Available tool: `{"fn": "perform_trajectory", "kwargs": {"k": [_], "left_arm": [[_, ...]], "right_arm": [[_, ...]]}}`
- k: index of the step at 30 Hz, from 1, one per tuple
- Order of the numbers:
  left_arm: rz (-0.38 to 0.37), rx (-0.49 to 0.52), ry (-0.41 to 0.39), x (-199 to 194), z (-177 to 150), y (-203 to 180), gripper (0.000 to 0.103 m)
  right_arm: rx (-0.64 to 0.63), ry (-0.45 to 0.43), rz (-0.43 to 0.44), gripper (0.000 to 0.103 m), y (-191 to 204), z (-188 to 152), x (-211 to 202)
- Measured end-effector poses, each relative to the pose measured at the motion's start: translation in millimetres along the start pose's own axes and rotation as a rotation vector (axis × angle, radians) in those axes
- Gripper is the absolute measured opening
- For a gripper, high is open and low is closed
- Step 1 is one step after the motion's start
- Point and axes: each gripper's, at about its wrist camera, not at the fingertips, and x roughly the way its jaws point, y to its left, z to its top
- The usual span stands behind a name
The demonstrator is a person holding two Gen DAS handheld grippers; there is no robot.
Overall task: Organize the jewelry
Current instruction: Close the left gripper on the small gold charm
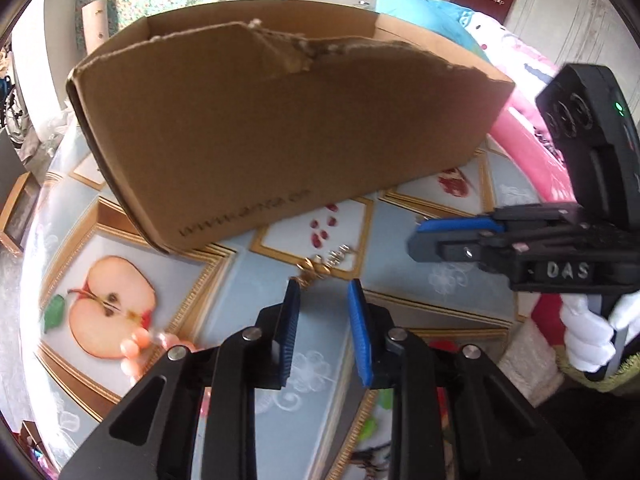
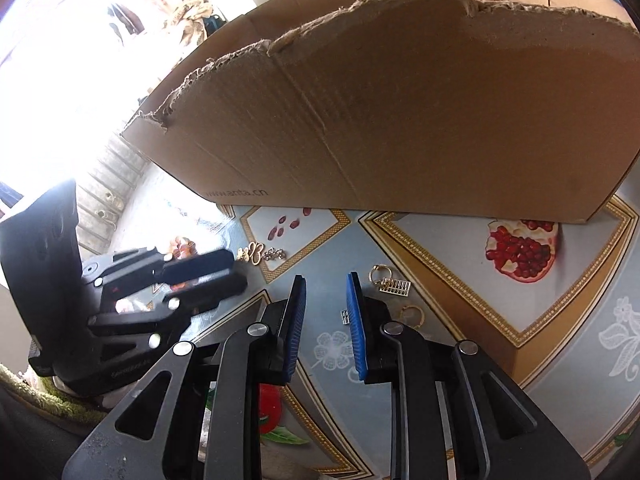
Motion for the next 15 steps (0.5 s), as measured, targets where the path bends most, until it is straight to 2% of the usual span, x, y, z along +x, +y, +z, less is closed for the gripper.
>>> {"fn": "perform_trajectory", "kwargs": {"k": [8, 13, 14, 15], "left_arm": [[0.102, 0.045, -0.004, 1.8, 3.1, -3.4, 0.024], [0.119, 0.052, 0.0, 8.6, 9.8, -6.0, 0.024], [0.127, 0.062, 0.0, 9.3, 10.1, -7.7, 0.023], [0.134, 0.072, -0.001, 9.5, 9.8, -9.0, 0.018]], "right_arm": [[0.004, -0.002, 0.001, 0.021, 4.5, -1.2, -0.9], [0.001, -0.004, 0.001, 0.021, 4.6, -1.9, -0.8], [0.002, -0.004, 0.001, 0.021, 3.9, -2.1, -0.7], [0.003, -0.005, 0.0, 0.021, 3.6, -2.4, -0.5]]}}
